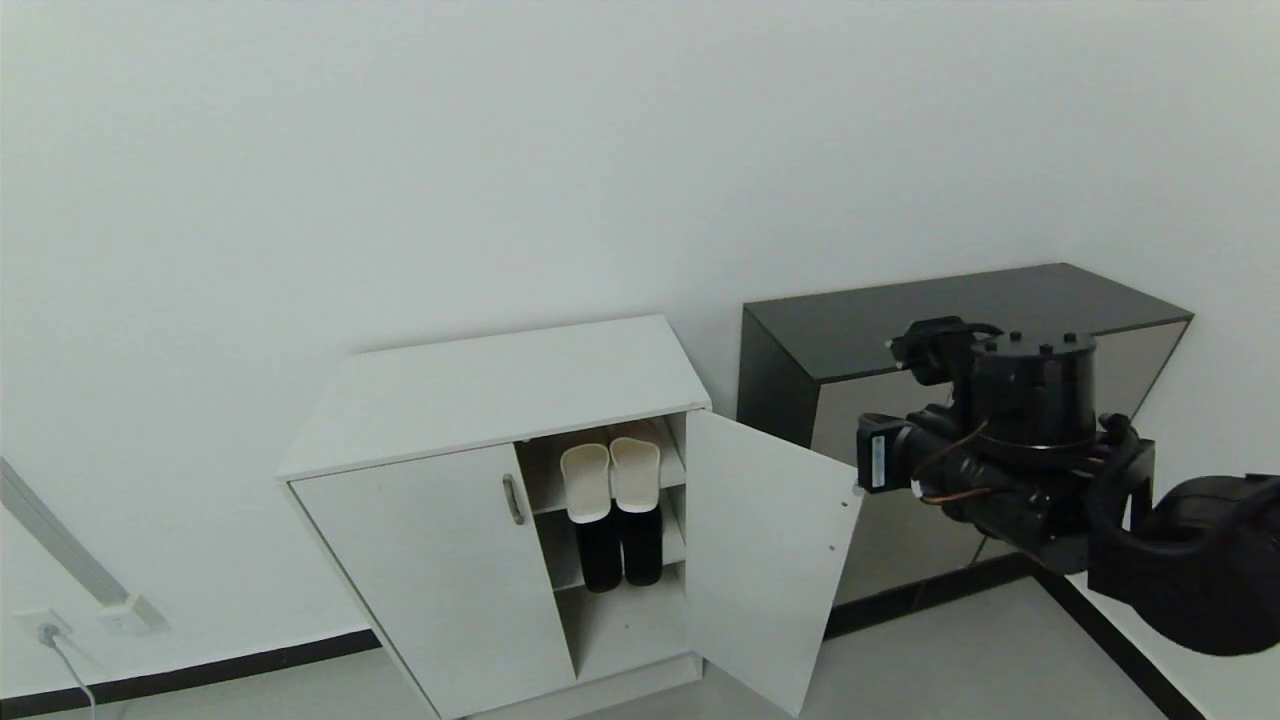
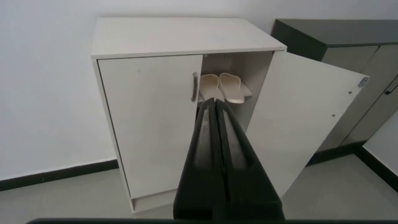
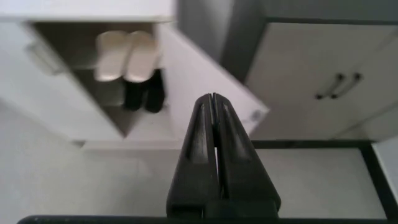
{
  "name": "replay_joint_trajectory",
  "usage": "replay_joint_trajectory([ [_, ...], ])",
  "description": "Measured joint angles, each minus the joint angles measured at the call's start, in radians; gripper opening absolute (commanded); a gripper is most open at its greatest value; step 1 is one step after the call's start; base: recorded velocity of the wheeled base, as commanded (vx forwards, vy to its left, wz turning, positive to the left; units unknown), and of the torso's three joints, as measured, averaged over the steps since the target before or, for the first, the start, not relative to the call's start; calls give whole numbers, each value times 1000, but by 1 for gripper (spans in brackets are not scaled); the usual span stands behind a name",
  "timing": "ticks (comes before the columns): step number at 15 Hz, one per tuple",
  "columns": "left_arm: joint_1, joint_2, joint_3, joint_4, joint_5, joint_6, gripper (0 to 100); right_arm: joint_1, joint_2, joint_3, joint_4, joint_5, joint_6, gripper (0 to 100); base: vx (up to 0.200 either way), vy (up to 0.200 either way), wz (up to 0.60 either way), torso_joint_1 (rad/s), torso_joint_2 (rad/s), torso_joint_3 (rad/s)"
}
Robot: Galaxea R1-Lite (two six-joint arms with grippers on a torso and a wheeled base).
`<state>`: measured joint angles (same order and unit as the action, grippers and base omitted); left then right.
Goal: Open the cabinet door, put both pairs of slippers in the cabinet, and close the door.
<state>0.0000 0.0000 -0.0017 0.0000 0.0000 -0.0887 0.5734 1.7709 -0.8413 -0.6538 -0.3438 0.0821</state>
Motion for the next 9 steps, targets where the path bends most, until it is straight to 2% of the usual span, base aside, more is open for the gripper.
replay_joint_trajectory([
  [3,0,0,0,0,0,0,0,-137,95,-79,-1,55,29,0,0,0,0,0,0,0],
  [9,0,0,0,0,0,0,0,-225,243,-174,-2,88,99,0,0,0,0,0,0,0],
])
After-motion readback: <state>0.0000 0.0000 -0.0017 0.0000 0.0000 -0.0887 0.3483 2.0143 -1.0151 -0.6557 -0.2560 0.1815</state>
